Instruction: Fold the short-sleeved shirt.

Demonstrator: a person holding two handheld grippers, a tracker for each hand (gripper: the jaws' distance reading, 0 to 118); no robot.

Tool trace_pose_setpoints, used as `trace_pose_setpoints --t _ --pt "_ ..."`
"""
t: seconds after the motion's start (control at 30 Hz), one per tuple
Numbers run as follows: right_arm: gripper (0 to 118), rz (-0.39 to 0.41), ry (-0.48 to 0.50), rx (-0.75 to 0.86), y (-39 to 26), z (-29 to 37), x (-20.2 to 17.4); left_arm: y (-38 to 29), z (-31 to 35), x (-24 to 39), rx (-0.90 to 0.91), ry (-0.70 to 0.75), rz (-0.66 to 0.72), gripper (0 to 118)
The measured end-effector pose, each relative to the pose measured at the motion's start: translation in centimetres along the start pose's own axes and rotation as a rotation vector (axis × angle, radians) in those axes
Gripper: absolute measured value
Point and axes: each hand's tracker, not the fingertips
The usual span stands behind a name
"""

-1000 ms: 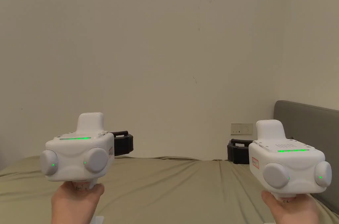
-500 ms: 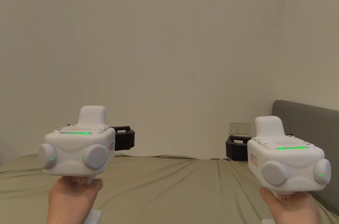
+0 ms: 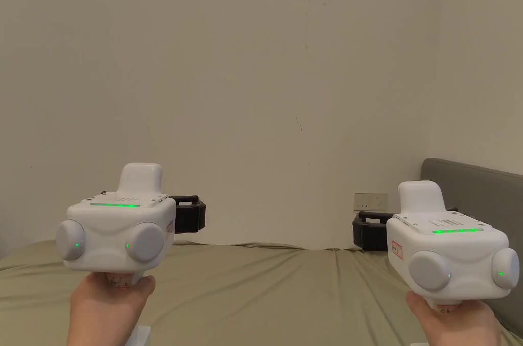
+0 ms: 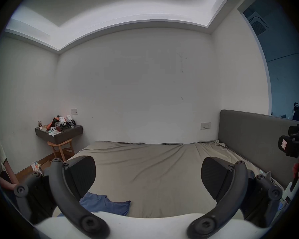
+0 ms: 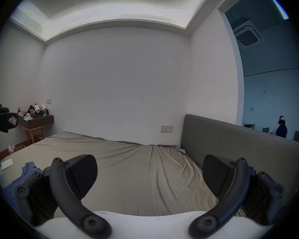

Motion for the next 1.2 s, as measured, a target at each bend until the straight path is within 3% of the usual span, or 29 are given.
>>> trace_pose_setpoints --t 0.47,0.83,0.87,0.9,0.93,0.97,1.03,1.2 --pt "118 -0.037 -0.001 -0.012 -0.3 -0.2 -0.2 -0.9 -0.4 0.4 0.004 0.022 -0.001 118" --pt "118 -0.035 -0.006 -0.034 -1.0 -0.6 -0.1 -1.3 0.2 1.9 0.059 -0.059 -0.046 118" --pt "116 -0.024 -0.005 -0.029 -1.2 -0.5 -0.1 -1.5 0.4 2.1 0.060 -0.096 -0.046 111" --pt "98 0.001 -0.012 -0.022 -1.4 -0.3 -0.3 -1.7 0.5 2.4 0.068 -0.094 -0.055 84" --pt "32 0.043 -0.055 -0.029 -1.7 -0.4 -0.6 -1.9 0.1 3.0 0.053 -0.075 -0.082 11" --pt "2 0.059 -0.101 -0.049 -2.2 -0.6 -0.8 -2.3 -0.1 3.2 0.029 -0.003 -0.099 0" --pt "2 -0.025 0.026 -0.034 -2.9 -0.5 0.0 -2.7 -0.6 3.2 -0.001 -0.124 -0.089 0" --pt "2 -0.032 0.095 -0.044 -3.6 -0.2 0.1 -3.9 -0.8 3.4 0.004 -0.080 -0.114 0"
